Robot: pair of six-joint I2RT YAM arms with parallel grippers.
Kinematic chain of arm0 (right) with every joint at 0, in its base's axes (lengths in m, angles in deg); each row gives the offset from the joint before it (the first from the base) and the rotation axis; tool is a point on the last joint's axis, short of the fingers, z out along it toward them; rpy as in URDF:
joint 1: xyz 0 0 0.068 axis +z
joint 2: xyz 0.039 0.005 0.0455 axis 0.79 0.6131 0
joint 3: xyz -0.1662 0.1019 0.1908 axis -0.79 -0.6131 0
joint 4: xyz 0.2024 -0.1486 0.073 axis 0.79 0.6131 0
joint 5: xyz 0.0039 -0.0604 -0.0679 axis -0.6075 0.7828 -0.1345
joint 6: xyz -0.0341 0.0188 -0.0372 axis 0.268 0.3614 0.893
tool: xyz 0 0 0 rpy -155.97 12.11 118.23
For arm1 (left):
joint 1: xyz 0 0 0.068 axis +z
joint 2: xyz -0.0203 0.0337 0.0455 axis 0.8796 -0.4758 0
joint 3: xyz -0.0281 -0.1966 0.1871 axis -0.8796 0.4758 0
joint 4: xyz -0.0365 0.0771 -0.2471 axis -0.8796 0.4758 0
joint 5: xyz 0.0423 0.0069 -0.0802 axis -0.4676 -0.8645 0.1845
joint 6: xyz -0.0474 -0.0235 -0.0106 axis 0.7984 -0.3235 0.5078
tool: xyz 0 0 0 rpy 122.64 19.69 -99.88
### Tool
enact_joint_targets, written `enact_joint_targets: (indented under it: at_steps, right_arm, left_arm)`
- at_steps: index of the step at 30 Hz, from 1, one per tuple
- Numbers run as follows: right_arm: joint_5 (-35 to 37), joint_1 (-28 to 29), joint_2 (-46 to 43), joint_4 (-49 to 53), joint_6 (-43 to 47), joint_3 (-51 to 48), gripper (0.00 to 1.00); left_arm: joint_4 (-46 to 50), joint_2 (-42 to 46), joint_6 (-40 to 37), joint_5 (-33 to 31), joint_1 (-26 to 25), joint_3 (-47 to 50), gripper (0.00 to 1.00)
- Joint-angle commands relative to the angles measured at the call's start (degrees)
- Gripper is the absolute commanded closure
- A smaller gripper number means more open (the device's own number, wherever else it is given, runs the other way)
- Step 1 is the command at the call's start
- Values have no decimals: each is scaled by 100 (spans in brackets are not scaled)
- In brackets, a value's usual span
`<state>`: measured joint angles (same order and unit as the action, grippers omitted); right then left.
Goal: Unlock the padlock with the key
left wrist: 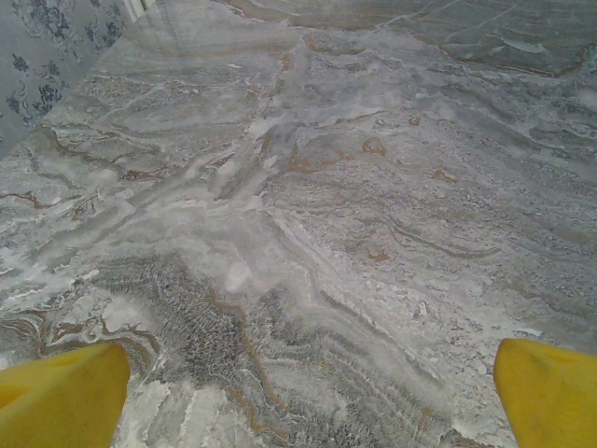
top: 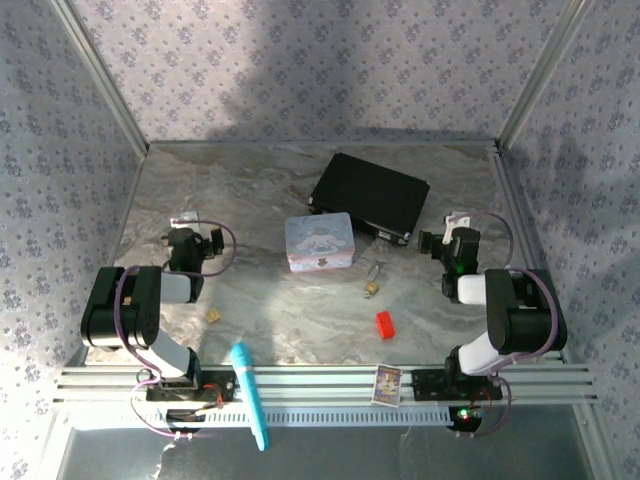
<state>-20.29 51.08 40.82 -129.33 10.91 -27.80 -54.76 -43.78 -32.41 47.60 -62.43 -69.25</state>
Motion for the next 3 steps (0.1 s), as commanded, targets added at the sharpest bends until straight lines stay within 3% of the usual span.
enact_joint_targets:
  at_steps: [1,3]
  right_arm:
    - [-69,-25,3,-108,72,125,1]
    - [-64,-21,2,-125,77,121,1]
  left_arm:
    - [-155,92,-33,101,30,-96,0]
    - [-155,91,-34,98,27,-90,0]
